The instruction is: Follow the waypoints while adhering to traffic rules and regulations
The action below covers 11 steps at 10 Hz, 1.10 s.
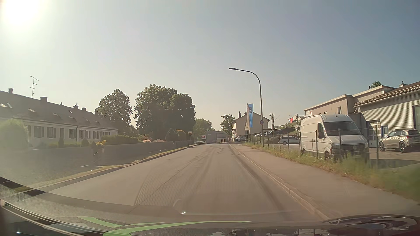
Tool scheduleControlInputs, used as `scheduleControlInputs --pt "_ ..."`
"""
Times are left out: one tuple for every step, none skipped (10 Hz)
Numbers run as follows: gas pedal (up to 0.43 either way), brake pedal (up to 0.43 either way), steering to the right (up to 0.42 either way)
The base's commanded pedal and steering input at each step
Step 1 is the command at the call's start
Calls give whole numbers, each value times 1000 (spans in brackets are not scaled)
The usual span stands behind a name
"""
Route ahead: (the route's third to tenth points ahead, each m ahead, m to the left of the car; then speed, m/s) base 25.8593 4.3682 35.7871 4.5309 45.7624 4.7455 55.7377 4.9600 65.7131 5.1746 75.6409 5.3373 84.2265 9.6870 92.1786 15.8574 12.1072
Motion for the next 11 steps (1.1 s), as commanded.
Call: scheduleControlInputs --pt "87 0 -3" --pt "87 0 -2" --pt "87 0 -2" --pt "87 0 -2" --pt "87 0 -3" --pt "87 0 -3" --pt "87 0 -2" --pt "87 0 -2" --pt "87 0 -2" --pt "87 0 -2" --pt "87 0 -2"
